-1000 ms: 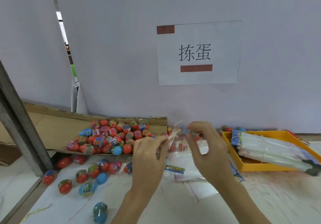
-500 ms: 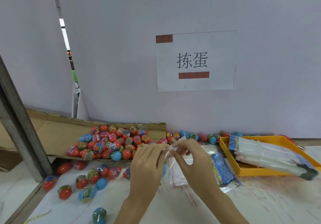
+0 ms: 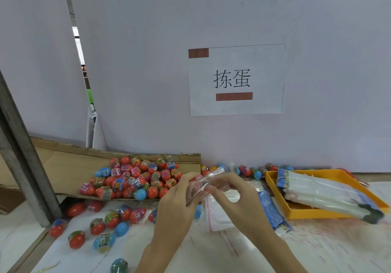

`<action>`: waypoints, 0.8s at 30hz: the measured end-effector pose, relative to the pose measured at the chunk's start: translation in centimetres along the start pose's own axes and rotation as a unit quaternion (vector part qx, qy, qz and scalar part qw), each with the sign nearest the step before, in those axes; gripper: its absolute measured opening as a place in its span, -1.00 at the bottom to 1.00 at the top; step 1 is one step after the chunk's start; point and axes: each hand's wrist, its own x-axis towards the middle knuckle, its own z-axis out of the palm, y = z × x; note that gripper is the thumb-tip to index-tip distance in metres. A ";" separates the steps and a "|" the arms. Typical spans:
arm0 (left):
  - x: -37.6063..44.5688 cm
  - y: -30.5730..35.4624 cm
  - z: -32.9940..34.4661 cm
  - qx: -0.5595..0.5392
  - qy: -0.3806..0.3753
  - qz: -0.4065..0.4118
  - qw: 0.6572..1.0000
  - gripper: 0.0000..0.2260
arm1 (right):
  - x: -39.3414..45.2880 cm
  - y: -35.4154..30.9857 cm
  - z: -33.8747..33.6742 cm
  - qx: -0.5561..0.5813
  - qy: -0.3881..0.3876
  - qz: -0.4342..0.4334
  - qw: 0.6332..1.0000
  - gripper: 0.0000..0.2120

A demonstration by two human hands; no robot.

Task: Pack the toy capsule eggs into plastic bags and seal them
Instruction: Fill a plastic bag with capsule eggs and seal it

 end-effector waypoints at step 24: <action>0.7 -1.5 -1.0 -0.047 0.021 -0.021 0.998 -0.43 | 0.7 -1.2 -1.3 0.103 -0.083 0.024 0.991 -0.67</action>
